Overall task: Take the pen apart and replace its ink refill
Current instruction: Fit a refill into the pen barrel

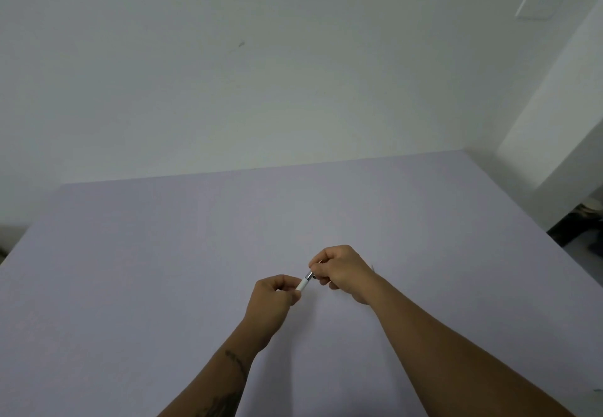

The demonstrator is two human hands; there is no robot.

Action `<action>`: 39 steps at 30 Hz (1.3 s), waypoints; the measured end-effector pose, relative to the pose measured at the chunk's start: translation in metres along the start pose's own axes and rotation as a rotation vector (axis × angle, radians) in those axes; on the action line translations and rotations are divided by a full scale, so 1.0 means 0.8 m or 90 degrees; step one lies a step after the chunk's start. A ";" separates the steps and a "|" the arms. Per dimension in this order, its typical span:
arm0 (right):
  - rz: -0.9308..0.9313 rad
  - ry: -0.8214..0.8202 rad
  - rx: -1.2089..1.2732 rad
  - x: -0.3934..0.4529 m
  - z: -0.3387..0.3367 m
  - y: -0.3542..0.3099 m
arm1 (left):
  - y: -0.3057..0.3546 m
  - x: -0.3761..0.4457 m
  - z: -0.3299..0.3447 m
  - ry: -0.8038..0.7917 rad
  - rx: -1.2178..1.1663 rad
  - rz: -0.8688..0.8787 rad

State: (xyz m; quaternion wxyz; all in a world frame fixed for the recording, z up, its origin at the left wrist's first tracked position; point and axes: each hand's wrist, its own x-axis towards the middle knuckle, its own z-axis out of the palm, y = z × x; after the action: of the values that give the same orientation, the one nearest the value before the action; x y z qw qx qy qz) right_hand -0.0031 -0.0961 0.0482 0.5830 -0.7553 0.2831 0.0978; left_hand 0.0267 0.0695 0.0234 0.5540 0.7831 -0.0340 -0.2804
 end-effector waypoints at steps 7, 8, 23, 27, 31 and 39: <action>-0.014 0.055 -0.101 -0.001 0.015 0.008 | -0.003 -0.005 -0.001 -0.007 0.004 0.021; -0.011 0.056 -0.106 -0.001 0.018 0.010 | -0.005 -0.005 -0.002 -0.010 0.011 0.020; 0.018 0.032 0.055 -0.001 0.018 0.001 | -0.001 0.004 -0.012 -0.015 0.023 -0.001; 0.002 0.081 0.009 0.000 0.027 0.002 | 0.003 0.005 -0.014 -0.022 0.011 0.001; -0.006 0.070 -0.028 -0.001 0.027 0.001 | 0.002 0.005 -0.015 -0.026 0.012 -0.010; -0.001 -0.007 0.088 -0.001 0.013 -0.008 | 0.003 0.013 -0.012 -0.025 -0.029 -0.045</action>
State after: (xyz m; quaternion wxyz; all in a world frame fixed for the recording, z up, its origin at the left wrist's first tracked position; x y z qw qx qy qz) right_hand 0.0018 -0.0849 0.0506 0.6355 -0.7126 0.2858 0.0817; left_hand 0.0408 0.0732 0.0233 0.5608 0.7655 -0.0108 -0.3154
